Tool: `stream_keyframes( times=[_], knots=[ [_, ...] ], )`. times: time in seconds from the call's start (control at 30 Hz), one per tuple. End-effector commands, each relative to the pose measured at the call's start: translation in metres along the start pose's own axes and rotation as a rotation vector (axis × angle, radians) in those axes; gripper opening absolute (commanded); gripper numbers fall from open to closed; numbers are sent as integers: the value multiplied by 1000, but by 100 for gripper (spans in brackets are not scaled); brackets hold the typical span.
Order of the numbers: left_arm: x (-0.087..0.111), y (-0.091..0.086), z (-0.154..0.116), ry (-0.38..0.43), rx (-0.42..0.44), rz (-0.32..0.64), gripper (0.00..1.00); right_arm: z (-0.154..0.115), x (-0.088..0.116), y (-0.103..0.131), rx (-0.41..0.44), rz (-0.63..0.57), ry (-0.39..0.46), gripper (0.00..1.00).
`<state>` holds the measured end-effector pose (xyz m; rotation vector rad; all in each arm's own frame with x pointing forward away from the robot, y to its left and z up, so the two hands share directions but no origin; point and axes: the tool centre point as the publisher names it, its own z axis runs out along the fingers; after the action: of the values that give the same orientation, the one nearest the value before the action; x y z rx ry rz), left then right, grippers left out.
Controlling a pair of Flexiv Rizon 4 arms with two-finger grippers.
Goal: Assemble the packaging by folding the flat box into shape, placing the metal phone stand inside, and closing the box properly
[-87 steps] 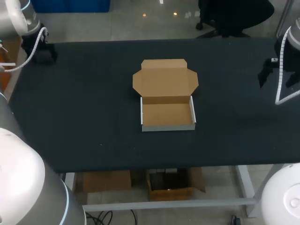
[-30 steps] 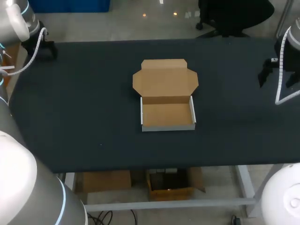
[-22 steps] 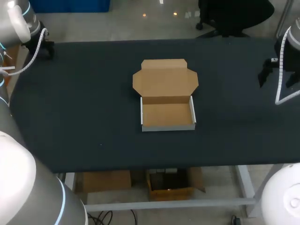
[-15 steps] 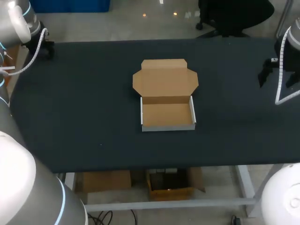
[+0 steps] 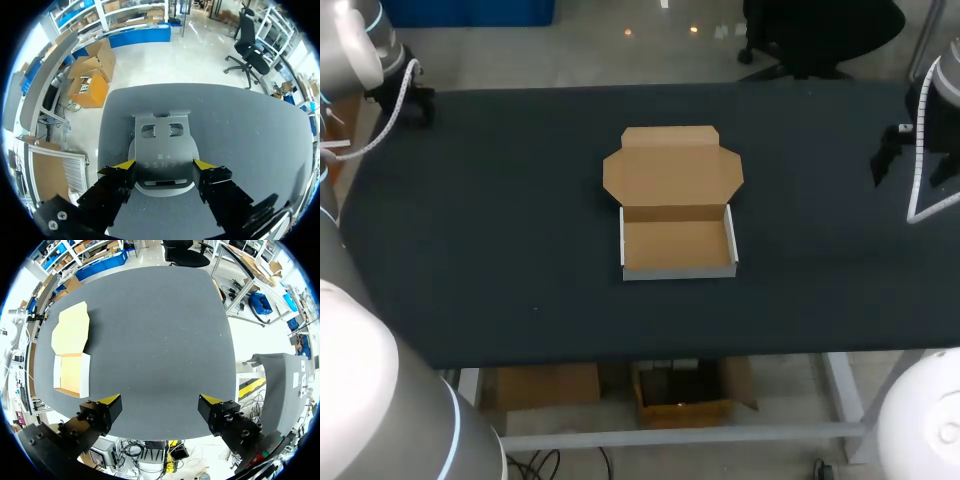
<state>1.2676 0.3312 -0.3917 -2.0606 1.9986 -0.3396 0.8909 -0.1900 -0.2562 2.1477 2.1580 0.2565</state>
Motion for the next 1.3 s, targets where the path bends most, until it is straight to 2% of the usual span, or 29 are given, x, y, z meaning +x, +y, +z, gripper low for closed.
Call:
stream_keyframes(
  times=[0.03, 0.7, 0.93, 1.3],
  knots=[
    [-1, -4, -4, 1, -167, 0, 0, -1, 0, 0, 4, 0, -2, 100],
    [7, 15, -30, -9, -126, 32, 0, -1, 0, 0, 4, 0, -2, 100],
    [11, 24, -47, -2, -78, 62, 0, -1, 0, 0, 4, 0, -2, 100],
    [21, 37, -58, 23, -5, 96, 0, -1, 0, 0, 4, 0, -2, 100]
  ],
)
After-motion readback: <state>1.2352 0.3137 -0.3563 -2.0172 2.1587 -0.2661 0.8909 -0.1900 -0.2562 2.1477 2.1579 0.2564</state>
